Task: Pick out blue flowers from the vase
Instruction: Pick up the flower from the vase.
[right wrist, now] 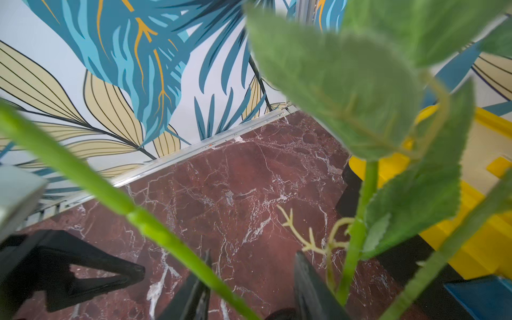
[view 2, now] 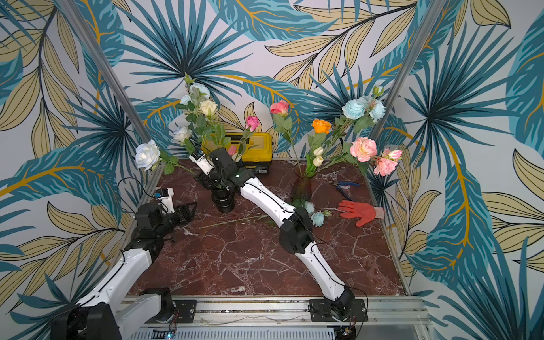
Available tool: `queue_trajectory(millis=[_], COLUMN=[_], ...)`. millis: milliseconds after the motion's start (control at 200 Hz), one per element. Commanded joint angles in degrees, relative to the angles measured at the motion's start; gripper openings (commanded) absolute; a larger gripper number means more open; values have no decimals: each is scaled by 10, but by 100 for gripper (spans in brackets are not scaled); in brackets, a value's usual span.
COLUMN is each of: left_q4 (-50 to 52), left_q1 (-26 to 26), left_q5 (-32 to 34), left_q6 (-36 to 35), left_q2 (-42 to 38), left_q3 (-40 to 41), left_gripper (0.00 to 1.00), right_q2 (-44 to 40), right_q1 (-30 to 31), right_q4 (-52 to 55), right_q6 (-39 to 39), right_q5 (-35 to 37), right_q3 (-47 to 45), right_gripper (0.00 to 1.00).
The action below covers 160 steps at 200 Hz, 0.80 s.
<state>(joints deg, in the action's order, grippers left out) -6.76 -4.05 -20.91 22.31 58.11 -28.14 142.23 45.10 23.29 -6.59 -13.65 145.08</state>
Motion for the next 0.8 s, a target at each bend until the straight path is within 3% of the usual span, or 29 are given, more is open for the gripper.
queue_trajectory(millis=[0, 491, 796], left_q4=[-15, -17, -16], left_q1=[-6, -6, -4], left_q5=[-10, -26, -44], left_q6=[-13, -17, -18], left_q2=[3, 10, 0], left_q3=[-13, -16, -18], left_gripper=[66, 65, 64], right_q2=[7, -47, -96], right_q1=[3, 6, 6], right_q4=[-29, -12, 0], right_q6=[18, -17, -42], right_q5=[-5, 2, 12], right_q3=[9, -21, -51], right_gripper=[43, 7, 5])
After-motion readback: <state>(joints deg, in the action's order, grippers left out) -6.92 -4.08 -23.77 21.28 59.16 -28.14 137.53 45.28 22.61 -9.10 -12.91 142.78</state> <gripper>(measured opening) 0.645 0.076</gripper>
